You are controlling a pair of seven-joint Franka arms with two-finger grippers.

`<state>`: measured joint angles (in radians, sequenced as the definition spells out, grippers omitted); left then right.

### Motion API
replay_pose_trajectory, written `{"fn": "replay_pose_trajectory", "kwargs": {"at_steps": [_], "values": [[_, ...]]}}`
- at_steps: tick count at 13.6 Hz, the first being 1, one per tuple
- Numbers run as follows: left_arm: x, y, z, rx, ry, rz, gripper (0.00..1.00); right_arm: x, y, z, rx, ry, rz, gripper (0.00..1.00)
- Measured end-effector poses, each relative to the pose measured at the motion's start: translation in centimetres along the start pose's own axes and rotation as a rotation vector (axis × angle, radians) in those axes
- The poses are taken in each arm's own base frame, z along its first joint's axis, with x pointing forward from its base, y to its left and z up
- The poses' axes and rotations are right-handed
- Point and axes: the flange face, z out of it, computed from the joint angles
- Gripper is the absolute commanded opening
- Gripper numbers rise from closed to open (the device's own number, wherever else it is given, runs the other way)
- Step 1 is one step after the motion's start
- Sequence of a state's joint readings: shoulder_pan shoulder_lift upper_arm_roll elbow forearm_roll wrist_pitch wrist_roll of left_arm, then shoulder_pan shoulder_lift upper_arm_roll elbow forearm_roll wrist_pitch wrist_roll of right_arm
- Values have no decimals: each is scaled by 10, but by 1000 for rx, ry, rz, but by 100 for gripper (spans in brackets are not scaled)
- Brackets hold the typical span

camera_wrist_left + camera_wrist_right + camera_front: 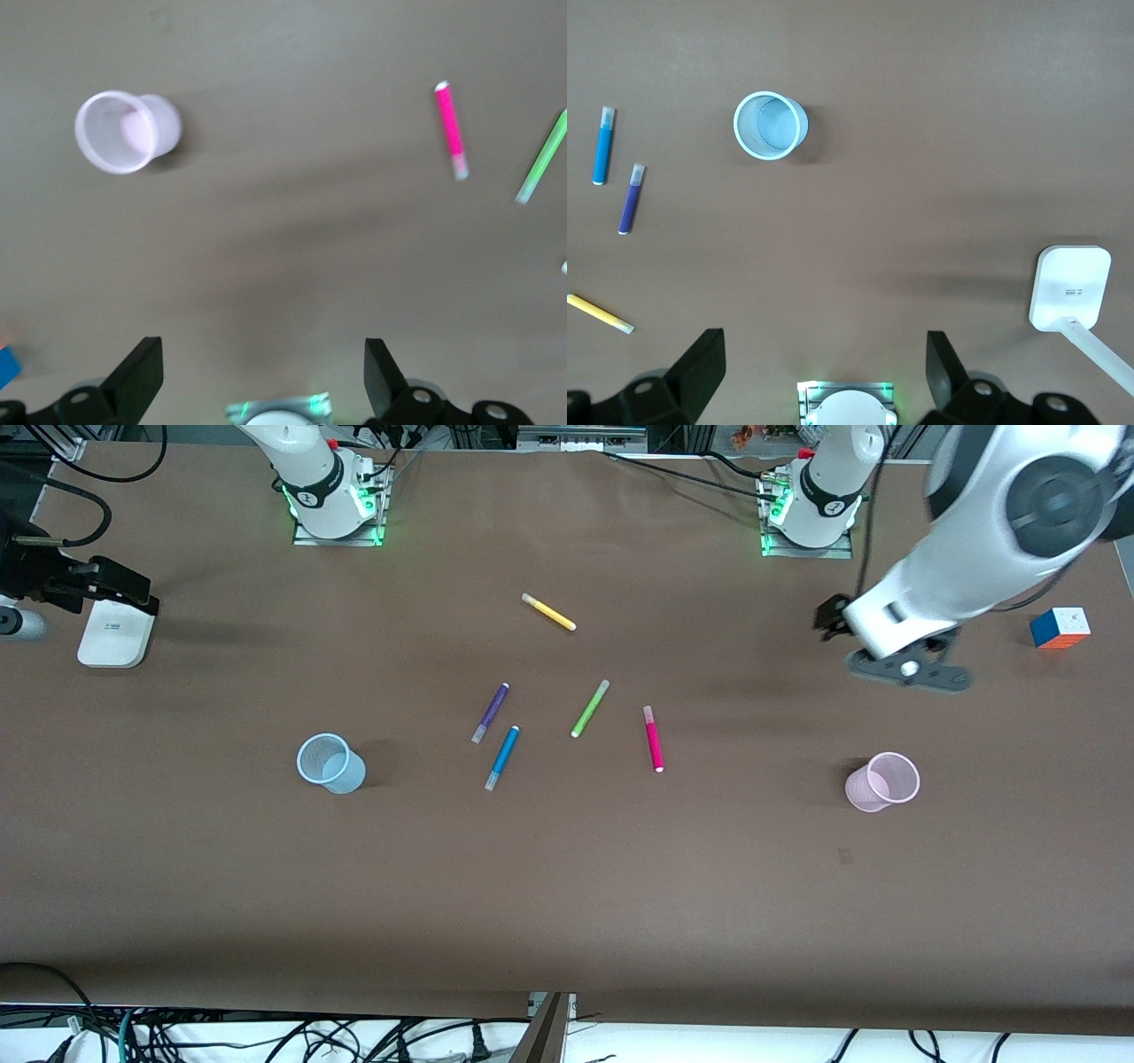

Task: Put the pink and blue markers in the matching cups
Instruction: 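Move the left gripper toward the pink marker while the right gripper reaches the blue marker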

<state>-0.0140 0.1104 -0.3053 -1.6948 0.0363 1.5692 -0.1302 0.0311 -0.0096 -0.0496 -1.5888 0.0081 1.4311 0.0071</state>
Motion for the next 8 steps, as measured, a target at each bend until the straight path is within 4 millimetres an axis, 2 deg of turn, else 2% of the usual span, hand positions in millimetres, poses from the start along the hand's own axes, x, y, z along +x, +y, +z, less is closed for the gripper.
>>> {"fn": "replay_pose_trajectory", "kwargs": {"at_steps": [2, 3, 5, 8], "values": [[21, 28, 23, -18, 19, -11, 100, 1, -6, 1, 0, -2, -11, 100], [30, 38, 33, -29, 28, -20, 100, 2, -16, 3, -1, -7, -30, 100], [46, 63, 55, -48, 43, -59, 100, 4, -54, 10, -9, -13, -94, 100], [60, 123, 93, -65, 63, -118, 100, 17, -116, 29, -24, 5, -141, 100]]}}
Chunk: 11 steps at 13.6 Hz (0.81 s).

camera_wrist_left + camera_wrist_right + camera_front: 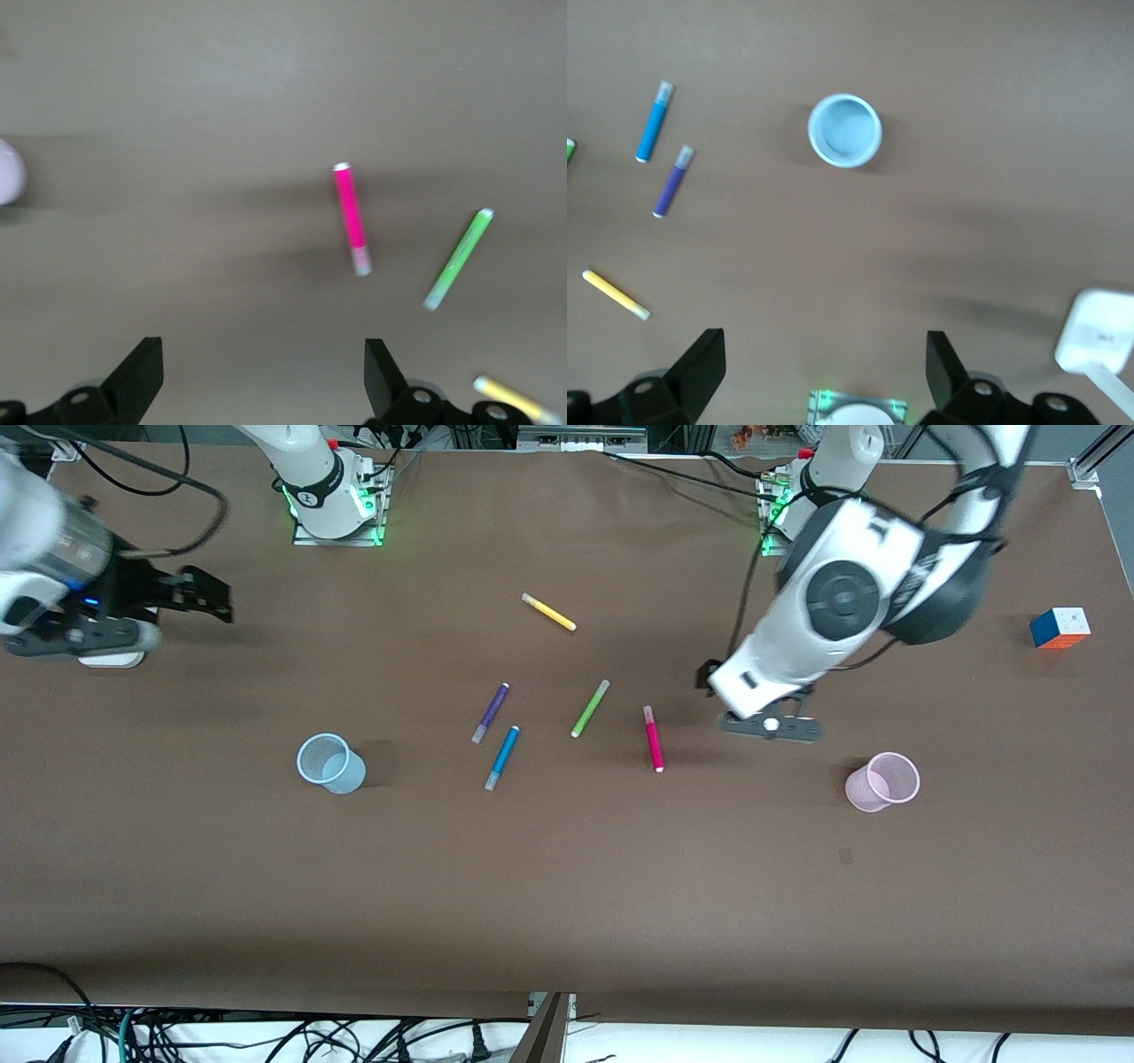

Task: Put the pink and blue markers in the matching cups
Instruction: 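Move the left gripper toward the pink marker while the right gripper reaches the blue marker, then grasp the pink marker with the left gripper while the right gripper grasps the blue marker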

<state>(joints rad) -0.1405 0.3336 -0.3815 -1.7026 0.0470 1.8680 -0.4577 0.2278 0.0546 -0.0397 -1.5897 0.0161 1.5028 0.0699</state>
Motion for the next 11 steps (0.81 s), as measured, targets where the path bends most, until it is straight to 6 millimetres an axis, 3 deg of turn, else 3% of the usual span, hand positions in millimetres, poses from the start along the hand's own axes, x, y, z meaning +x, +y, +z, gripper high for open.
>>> {"fn": "replay_pose_trajectory", "kwargs": {"at_steps": [4, 7, 11], "values": [[12, 37, 64, 1, 7, -19, 100, 38, -72, 46, -1, 46, 91, 100], [16, 46, 115, -39, 30, -33, 100, 68, -97, 85, 34, 87, 197, 100], [-8, 61, 177, -67, 40, -56, 100, 87, -124, 130, 54, 112, 392, 100]]}}
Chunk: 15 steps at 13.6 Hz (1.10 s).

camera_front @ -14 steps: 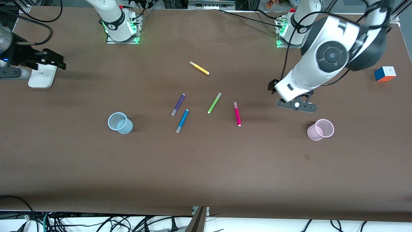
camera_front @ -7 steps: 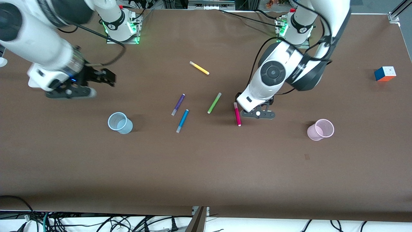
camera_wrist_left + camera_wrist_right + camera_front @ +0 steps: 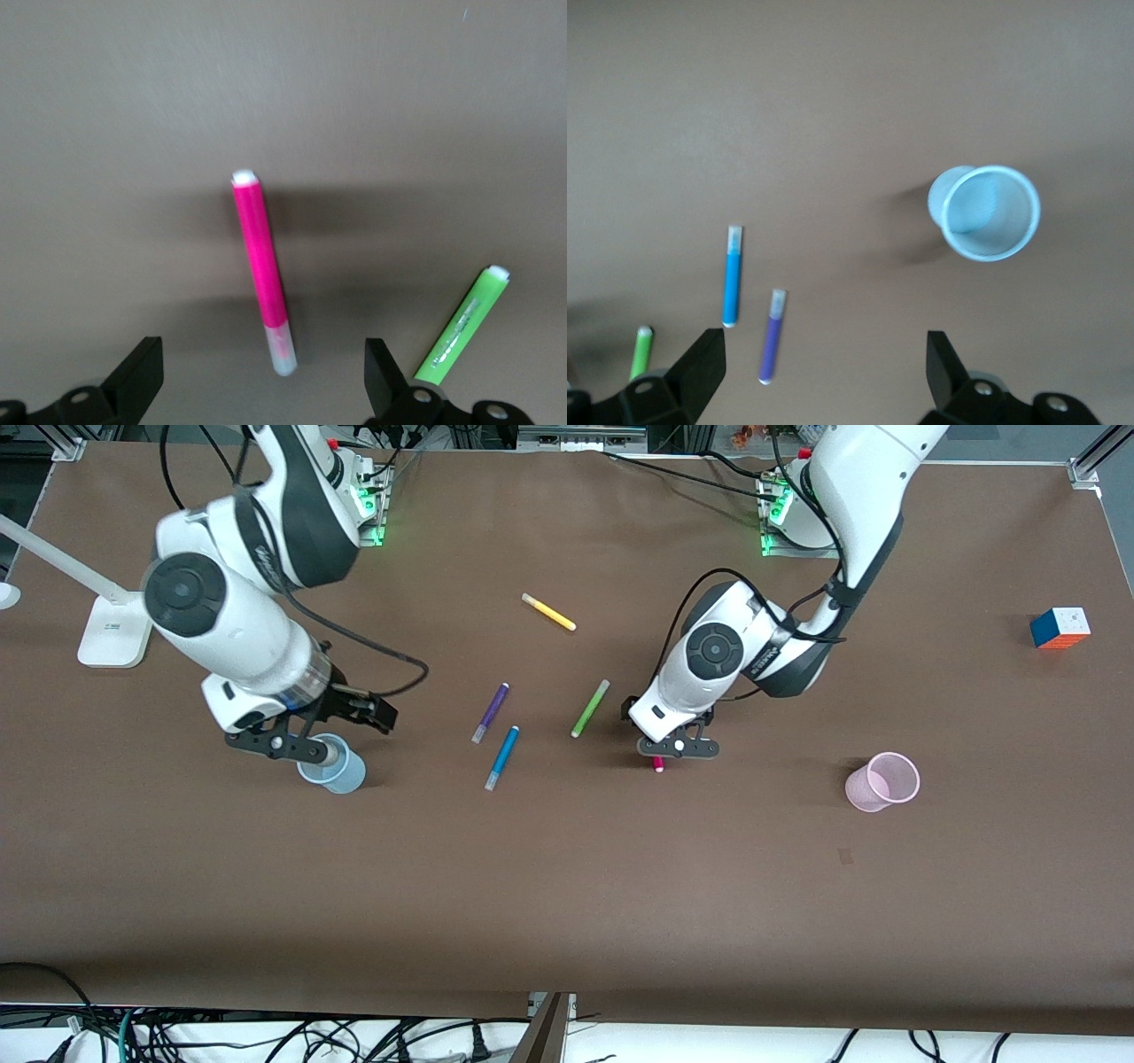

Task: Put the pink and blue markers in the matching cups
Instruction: 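Grasp the pink marker with the left gripper while the right gripper grasps the blue marker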

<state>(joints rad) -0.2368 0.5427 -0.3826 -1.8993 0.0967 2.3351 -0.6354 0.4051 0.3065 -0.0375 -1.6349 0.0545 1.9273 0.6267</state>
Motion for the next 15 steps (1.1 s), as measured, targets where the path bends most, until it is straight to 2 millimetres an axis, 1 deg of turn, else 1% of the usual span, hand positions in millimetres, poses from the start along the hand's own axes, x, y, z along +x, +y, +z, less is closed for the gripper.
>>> {"fn": "replay_pose_trajectory", "kwargs": {"at_steps": [2, 5, 6, 7, 8, 10, 11, 13, 14, 15], "values": [[-11, 9, 16, 4, -15, -16, 100, -7, -19, 23, -5, -3, 91, 99], [-12, 9, 28, 7, -29, -27, 100, -20, -52, 64, -5, 4, 179, 99], [-12, 7, 33, 10, -37, -30, 90, -22, -62, 80, -2, 8, 199, 99], [-13, 5, 39, 13, -46, -32, 71, -24, -69, 94, -1, 11, 218, 99], [-13, 4, 45, 15, -55, -35, 62, -24, -74, 107, 7, 8, 238, 99], [-14, 3, 52, 17, -66, -38, 28, -21, -79, 128, 49, -15, 279, 99], [-14, 3, 56, 19, -71, -39, 17, -20, -81, 139, 64, -18, 289, 99], [-14, 2, 58, 21, -75, -40, 2, -24, -91, 166, 73, -13, 286, 99], [-14, 2, 57, 21, -75, -40, 0, -29, -98, 179, 74, -9, 283, 99], [-14, 2, 57, 21, -75, -40, 0, -34, -105, 192, 75, -6, 277, 99]]}}
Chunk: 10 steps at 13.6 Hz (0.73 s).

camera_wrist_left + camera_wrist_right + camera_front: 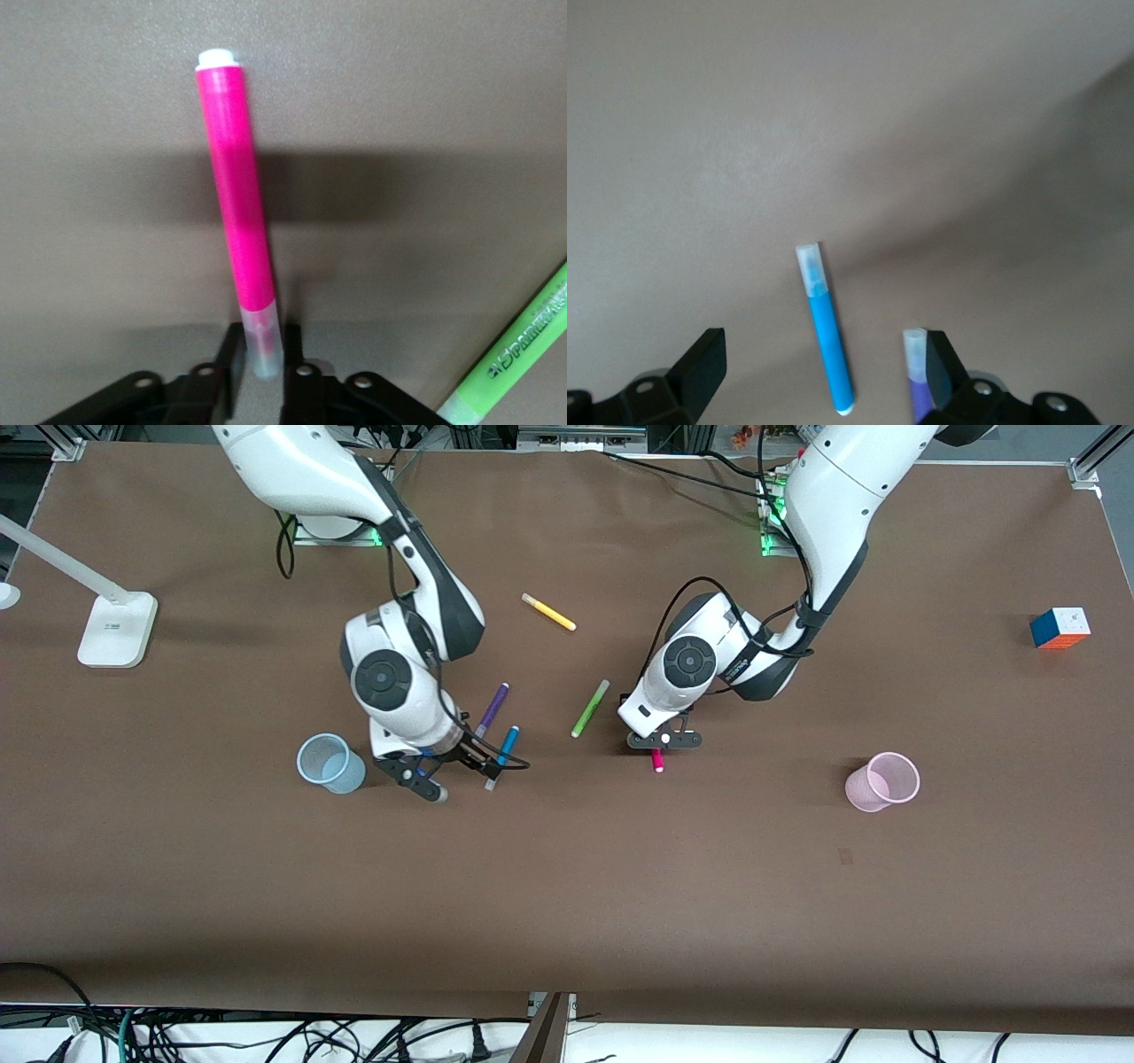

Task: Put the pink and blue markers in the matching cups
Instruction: 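Grasp the pink marker with the left gripper while the right gripper grasps the blue marker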

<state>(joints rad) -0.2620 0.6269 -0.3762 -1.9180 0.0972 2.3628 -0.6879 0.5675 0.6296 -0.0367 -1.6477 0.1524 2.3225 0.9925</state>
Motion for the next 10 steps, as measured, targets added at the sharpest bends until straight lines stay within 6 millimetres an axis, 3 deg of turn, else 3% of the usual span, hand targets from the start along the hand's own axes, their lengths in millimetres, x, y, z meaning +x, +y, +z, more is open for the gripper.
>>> {"fn": "replay_pose_trajectory", "kwargs": {"at_steps": [2, 4, 7, 10], "values": [[-1, -1, -1, 12, -14, 0, 0, -16, -8, 22, 2, 5, -1, 99], [4, -4, -14, 68, -68, -4, 0, -27, -11, 37, -6, 3, -11, 93], [19, -13, -70, 270, -125, 27, 0, -32, -11, 47, -17, -2, -17, 90], [20, -33, -117, 408, -222, 91, 0, -33, -10, 56, -26, -5, -18, 85]]}}
